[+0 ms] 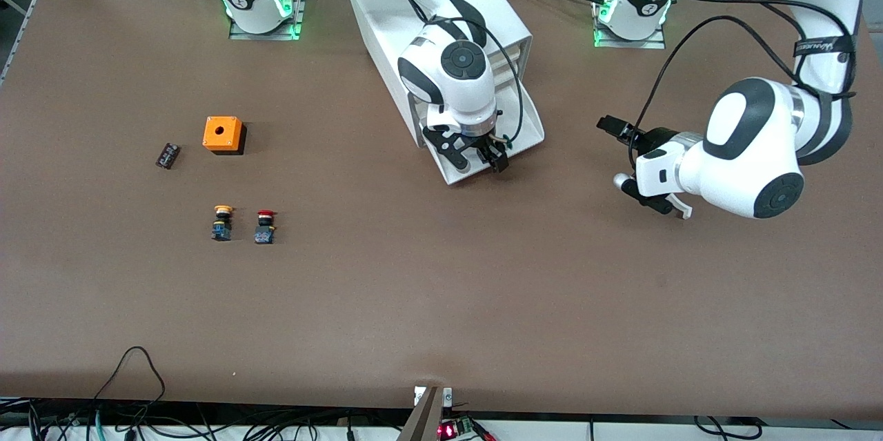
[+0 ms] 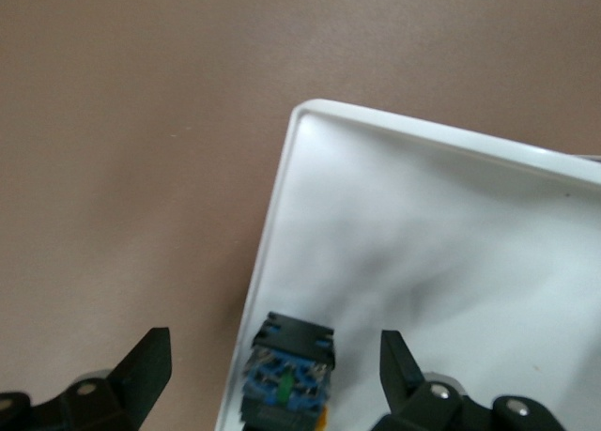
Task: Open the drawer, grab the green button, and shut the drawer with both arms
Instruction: 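Lift the green button out with the right gripper while the left gripper withdraws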
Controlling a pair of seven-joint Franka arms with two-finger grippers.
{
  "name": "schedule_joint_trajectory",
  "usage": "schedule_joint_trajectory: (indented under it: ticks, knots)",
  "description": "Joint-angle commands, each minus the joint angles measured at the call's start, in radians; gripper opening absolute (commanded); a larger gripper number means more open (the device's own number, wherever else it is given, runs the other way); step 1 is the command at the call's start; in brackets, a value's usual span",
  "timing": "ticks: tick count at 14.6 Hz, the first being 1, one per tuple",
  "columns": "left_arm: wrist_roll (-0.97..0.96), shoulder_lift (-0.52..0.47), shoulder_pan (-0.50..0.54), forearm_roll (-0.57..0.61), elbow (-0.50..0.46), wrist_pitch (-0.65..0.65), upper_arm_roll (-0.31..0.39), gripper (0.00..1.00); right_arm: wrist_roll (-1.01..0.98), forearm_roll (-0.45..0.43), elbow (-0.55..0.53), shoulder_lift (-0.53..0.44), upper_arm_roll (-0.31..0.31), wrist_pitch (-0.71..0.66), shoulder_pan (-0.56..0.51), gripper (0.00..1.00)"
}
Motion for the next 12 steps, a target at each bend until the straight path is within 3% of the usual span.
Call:
schedule_joint_trajectory:
  ticks: [1,6,9,12]
  knots:
    - [-0.113,0.016,-0.027,0.124,0.126,-0.084,-0.005,1.0,0.023,0.021,-0.003,0.012,0.005,0.009,0.001,0.95]
    - [-0.134,0.016,-0.033,0.301,0.249,-0.164,-0.005,1.0,0.028,0.024,0.004,0.01,0.008,0.012,0.001,0.74]
    - [-0.133,0.016,-0.037,0.394,0.265,-0.19,-0.007,1.0,0.028,0.024,0.004,0.005,0.009,0.009,0.001,0.51]
    - [-0.127,0.023,-0.05,0.422,0.314,-0.204,0.007,1.0,0.023,0.024,0.011,-0.002,0.011,0.01,0.001,0.19]
